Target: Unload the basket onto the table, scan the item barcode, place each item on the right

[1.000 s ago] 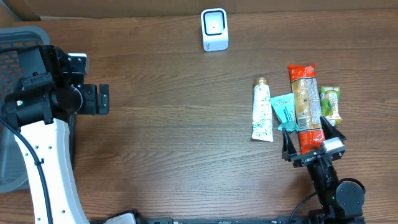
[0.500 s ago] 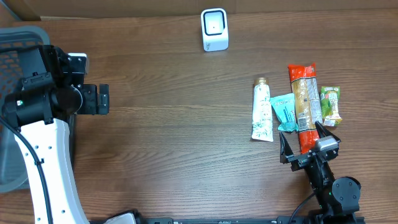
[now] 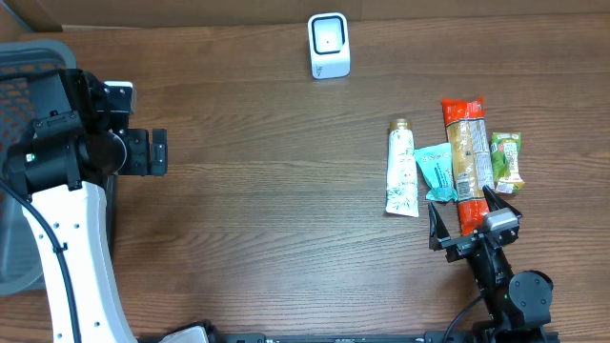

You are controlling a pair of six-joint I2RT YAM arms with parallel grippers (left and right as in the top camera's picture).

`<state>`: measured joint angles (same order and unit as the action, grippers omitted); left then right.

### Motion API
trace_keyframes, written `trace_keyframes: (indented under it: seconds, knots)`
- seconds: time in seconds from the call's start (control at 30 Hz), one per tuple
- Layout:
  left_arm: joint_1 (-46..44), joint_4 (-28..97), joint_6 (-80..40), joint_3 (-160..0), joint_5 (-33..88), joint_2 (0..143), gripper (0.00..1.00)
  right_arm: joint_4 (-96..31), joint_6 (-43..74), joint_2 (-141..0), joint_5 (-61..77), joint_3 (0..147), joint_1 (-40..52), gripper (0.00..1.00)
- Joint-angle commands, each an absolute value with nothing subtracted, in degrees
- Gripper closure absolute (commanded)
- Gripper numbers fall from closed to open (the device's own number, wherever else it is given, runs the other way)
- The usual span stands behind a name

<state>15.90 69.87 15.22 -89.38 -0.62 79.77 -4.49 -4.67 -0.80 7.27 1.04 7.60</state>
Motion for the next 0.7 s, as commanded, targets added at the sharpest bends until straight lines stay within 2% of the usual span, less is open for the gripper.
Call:
trace_keyframes:
  seconds: [0.0,0.37,0.67]
  knots:
    - [16.12,69.84,16.10,-89.71,-0.16,79.40,0.00,-4.12,-4.54,-0.16,7.57,0.47,7.42,0.00]
    - [16.03,69.84,16.10,-89.45,-0.16,77.73,0.01,-4.12,-4.56,-0.16,7.57,0.47,7.42,0.00]
    - [8.80,67.77,14.87,-76.99,1.30,58.00,0.00,-4.12,-4.54,-0.16,7.57,0.47,7.42,0.00]
